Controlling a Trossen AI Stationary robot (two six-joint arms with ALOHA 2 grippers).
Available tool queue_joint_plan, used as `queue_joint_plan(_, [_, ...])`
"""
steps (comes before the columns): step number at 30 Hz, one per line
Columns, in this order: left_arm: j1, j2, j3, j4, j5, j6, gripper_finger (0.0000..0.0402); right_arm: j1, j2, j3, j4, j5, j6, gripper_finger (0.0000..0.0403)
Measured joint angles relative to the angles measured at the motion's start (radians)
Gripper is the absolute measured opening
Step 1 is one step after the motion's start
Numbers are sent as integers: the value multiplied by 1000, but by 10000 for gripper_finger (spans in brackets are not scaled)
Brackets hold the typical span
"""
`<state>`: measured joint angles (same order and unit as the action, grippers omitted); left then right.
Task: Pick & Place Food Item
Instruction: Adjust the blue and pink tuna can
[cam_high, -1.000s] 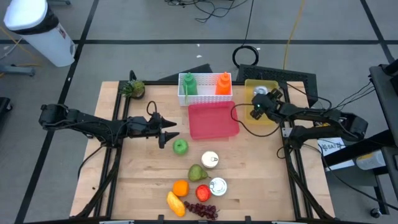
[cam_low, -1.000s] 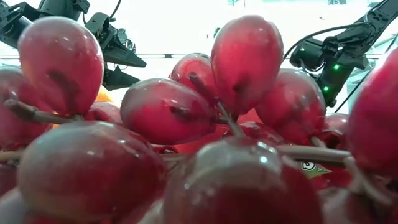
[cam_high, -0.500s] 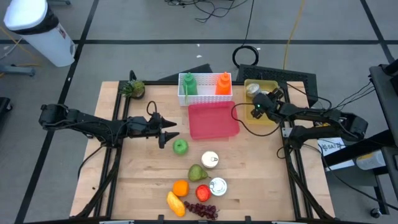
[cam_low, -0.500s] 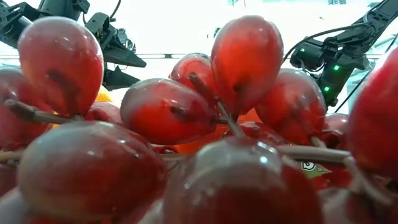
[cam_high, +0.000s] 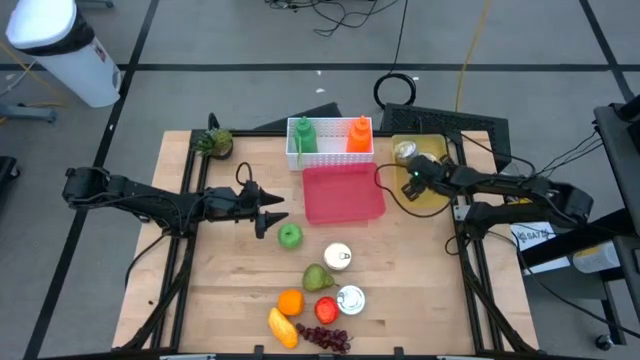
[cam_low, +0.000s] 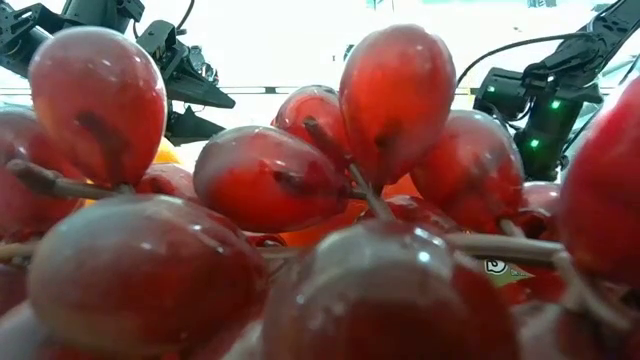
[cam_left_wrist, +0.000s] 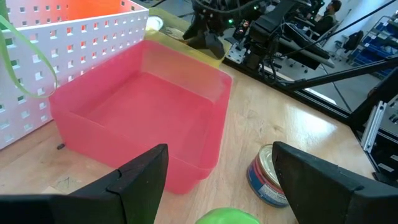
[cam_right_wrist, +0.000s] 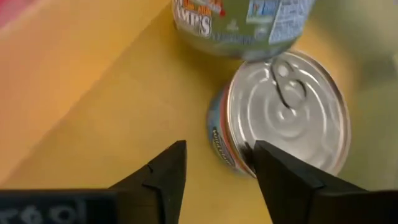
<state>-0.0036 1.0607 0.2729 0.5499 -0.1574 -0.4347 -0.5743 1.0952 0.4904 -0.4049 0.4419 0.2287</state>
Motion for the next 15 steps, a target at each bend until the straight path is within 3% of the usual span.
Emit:
queue_joint_plan(9, [0,0,0,0,0,7,301,-19,-13,1,-32,-6,14,98])
queue_joint_plan(15, [0,0,0,0,0,7,301,-34,-11,-1,-83,245,-16,38])
